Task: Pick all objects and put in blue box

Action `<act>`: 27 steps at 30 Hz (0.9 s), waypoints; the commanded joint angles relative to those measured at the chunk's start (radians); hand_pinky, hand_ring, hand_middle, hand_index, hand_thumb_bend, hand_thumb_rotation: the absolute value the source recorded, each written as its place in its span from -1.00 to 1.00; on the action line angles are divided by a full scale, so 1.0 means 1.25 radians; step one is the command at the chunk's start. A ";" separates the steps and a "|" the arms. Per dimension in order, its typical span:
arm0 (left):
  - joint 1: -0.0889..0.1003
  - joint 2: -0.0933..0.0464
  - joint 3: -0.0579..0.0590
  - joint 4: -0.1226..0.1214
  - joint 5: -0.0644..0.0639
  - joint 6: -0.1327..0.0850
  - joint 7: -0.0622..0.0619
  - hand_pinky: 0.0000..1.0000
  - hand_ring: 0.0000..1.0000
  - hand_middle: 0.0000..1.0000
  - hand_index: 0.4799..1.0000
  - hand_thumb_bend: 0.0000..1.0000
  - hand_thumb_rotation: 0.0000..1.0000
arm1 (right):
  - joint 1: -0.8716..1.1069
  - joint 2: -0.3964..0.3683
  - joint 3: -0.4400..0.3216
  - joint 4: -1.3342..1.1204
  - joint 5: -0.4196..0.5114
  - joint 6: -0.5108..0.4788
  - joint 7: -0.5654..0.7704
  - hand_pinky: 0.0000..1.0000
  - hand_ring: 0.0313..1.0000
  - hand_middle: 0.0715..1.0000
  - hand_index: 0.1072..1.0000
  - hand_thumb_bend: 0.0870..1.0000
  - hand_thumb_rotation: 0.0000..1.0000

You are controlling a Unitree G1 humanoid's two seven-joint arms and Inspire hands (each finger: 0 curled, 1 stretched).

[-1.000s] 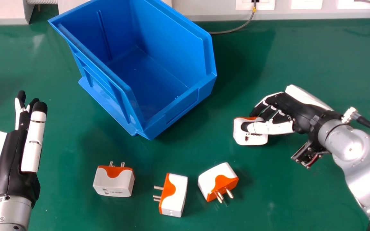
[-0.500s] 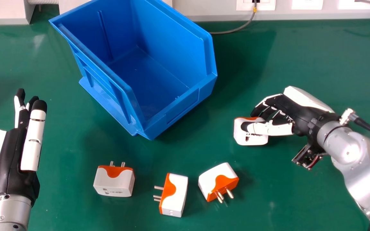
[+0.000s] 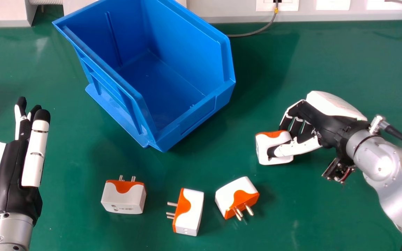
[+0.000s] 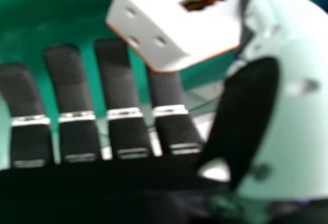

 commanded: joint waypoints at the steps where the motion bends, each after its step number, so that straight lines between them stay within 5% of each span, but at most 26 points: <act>1: -0.001 0.007 0.010 -0.018 0.001 -0.017 0.001 1.00 1.00 1.00 1.00 -0.18 1.00 | -0.004 -0.012 -0.014 -0.021 0.006 -0.014 -0.004 0.27 0.51 0.62 0.58 0.08 -0.21; 11: -0.001 0.008 0.010 -0.013 0.002 -0.027 -0.001 1.00 1.00 1.00 1.00 -0.17 1.00 | 0.006 -0.015 -0.012 -0.027 -0.004 -0.029 -0.017 0.48 0.78 0.93 0.92 0.24 -0.16; 27: -0.002 0.006 0.008 -0.020 0.000 -0.017 0.000 1.00 1.00 1.00 1.00 -0.18 1.00 | 0.008 -0.017 -0.004 -0.030 -0.047 -0.032 -0.022 0.92 0.99 1.00 1.00 0.46 -0.17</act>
